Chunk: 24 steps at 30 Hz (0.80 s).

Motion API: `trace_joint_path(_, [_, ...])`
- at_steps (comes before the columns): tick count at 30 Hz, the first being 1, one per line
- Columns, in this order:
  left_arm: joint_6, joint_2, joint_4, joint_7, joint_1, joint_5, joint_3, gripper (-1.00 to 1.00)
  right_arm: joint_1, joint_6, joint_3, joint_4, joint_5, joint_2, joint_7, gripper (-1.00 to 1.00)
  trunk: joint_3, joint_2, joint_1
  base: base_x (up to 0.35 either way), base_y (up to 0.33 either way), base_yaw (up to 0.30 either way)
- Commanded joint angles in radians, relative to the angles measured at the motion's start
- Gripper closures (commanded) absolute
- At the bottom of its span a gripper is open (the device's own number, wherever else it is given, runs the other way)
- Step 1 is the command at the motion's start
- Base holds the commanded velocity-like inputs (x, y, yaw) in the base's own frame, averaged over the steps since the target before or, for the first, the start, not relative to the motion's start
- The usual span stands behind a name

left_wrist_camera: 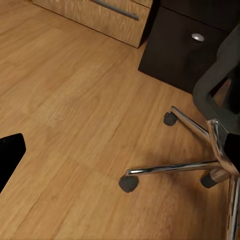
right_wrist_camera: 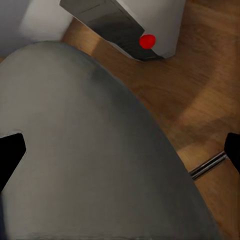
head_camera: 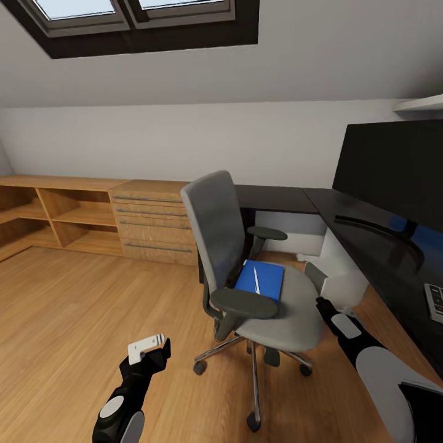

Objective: In the bedroom, organize the workspace by keeping the computer under the desk, ensuring the monitor is on the desk, placing the keyboard on the desk next to the monitor, placing the mouse on the desk next to the keyboard, moving the folder from the swivel chair onto the desk next to the mouse, stacking the notebook on top of the folder with the pen on top of the notebook, and positioning the swivel chair next to the desk.

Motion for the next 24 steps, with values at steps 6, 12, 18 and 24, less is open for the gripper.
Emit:
trace_joint_path(6, [0.003,0.0,-0.004,0.008,-0.001,0.009,-0.002,-1.0,0.0,0.063,-0.019,-0.003,-0.007,-0.003,-0.003,-1.0,-0.02,-0.042,0.023,0.0,0.0,0.0])
trace_joint_path(12, [0.003,0.0,-0.004,0.008,-0.001,0.009,-0.003,-1.0,0.0,0.07,-0.024,-0.006,-0.007,-0.002,-0.002,-1.0,-0.035,-0.077,0.042,0.0,0.0,0.0])
trace_joint_path(18, [0.003,0.0,-0.003,0.008,-0.001,0.009,-0.003,-1.0,0.0,0.071,-0.026,-0.007,-0.007,-0.001,-0.002,-1.0,-0.035,-0.077,0.042,0.0,0.0,0.0])
trace_joint_path(24, [0.004,0.0,-0.001,0.008,-0.001,0.009,-0.003,-1.0,0.0,0.071,-0.025,-0.008,-0.007,0.001,-0.003,-1.0,-0.035,-0.077,0.042,0.0,0.0,0.066])
